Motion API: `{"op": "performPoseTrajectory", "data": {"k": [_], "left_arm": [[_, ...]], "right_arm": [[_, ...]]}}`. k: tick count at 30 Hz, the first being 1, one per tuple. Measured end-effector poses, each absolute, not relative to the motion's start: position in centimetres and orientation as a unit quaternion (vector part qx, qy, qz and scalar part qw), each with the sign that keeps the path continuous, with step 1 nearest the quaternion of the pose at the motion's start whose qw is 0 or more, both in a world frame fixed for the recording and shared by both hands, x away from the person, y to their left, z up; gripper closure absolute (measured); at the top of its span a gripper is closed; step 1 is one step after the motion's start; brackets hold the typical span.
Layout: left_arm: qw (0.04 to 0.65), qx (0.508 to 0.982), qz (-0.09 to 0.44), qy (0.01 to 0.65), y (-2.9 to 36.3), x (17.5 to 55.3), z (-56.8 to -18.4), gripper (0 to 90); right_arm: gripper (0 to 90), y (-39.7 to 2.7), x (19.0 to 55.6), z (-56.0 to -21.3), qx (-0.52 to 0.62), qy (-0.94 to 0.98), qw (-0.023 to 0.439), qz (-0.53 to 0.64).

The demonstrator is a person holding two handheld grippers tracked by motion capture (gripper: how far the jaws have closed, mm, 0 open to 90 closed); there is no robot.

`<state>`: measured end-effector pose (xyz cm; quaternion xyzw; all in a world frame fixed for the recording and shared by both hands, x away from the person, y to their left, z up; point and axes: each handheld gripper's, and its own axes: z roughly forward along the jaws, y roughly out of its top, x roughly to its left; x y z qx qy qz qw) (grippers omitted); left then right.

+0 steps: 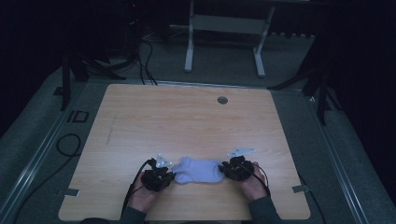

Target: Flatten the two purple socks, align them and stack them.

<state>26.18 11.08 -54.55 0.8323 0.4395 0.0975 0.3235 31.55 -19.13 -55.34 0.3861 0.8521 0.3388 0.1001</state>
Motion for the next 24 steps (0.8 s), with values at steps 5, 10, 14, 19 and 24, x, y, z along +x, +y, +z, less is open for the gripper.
{"op": "performPoseTrajectory", "data": {"k": [5,10,14,19,24], "left_arm": [[0.305,0.838,0.111,0.439,10.9,26.3,-54.9,88.5],[0.305,0.833,0.12,0.445,11.1,26.4,-55.0,83.0],[0.325,0.826,0.124,0.443,11.6,26.4,-54.6,75.1],[0.341,0.817,0.139,0.445,12.4,26.6,-54.3,64.9],[0.347,0.805,0.154,0.455,13.2,26.9,-54.0,61.2]], "right_arm": [[71.2,-19.1,31.4,-55.3,0.387,0.852,0.1,0.339],[71.0,-19.1,31.4,-55.3,0.385,0.852,0.097,0.341],[69.5,-19.3,31.5,-55.4,0.387,0.848,0.075,0.355],[62.9,-19.4,31.3,-54.9,0.371,0.845,0.08,0.376],[61.2,-20.5,31.2,-53.9,0.376,0.832,0.105,0.394]]}}
